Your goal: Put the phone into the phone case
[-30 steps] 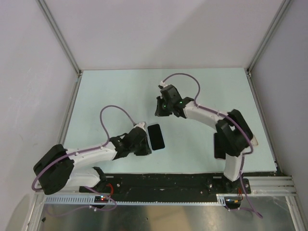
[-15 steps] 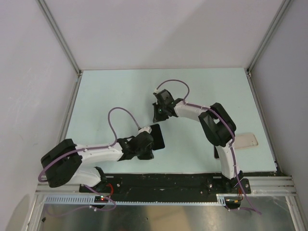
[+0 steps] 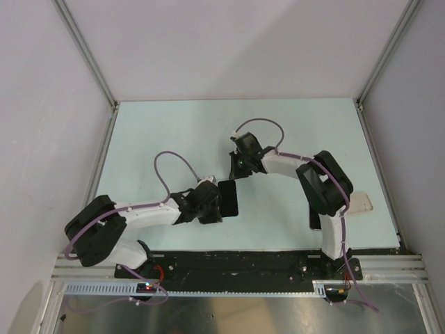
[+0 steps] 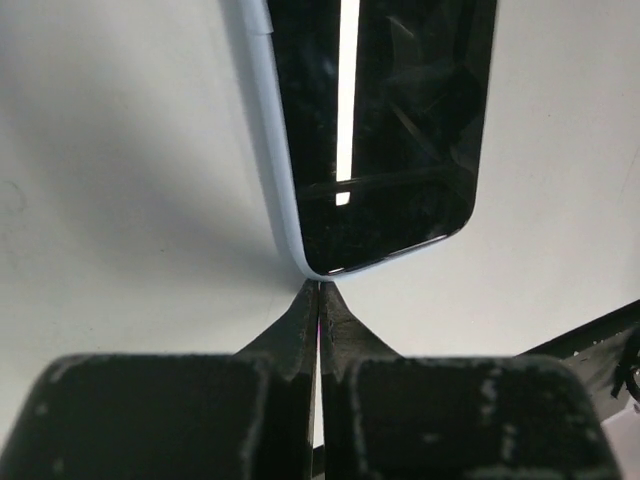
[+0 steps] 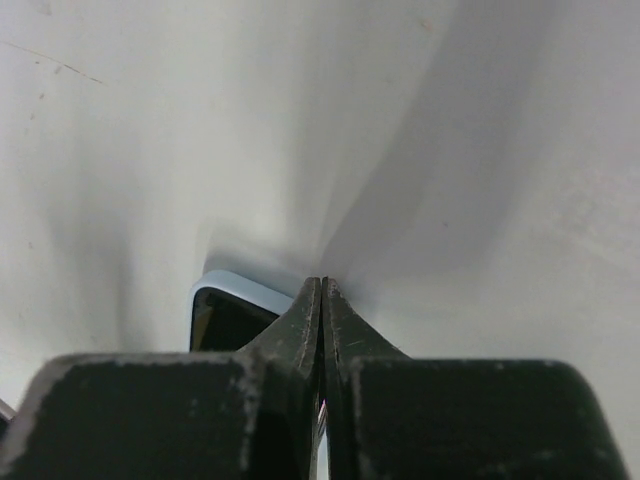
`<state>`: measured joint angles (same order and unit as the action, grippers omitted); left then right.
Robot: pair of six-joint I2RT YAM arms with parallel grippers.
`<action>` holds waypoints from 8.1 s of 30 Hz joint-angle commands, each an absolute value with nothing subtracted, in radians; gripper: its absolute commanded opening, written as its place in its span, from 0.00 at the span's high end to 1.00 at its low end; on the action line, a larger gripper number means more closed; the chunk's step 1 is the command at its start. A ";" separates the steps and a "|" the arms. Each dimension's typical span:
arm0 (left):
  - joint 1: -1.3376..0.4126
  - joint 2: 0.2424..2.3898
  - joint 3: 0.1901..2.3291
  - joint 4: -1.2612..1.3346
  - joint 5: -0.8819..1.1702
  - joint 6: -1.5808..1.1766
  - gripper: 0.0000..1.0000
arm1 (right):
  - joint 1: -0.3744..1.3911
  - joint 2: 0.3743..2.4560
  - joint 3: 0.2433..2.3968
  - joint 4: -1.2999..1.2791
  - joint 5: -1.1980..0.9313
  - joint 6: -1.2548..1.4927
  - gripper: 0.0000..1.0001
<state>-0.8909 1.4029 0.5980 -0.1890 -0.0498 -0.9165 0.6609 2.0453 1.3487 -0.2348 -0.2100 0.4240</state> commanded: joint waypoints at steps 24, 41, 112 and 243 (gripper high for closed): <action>-0.668 1.385 0.706 -0.241 -0.056 -0.729 0.90 | 0.663 1.552 0.811 -0.274 -0.012 0.653 0.91; -0.952 1.202 0.552 -0.276 -0.121 -0.917 0.70 | 0.718 1.480 0.817 -0.219 -0.027 0.588 0.68; -0.929 1.330 0.561 -0.199 -0.119 -0.888 0.72 | 0.783 1.527 0.989 -0.323 0.091 0.518 0.68; -0.827 1.570 0.698 -0.224 -0.126 -0.769 0.72 | 0.916 1.506 0.692 -0.309 0.039 0.691 0.87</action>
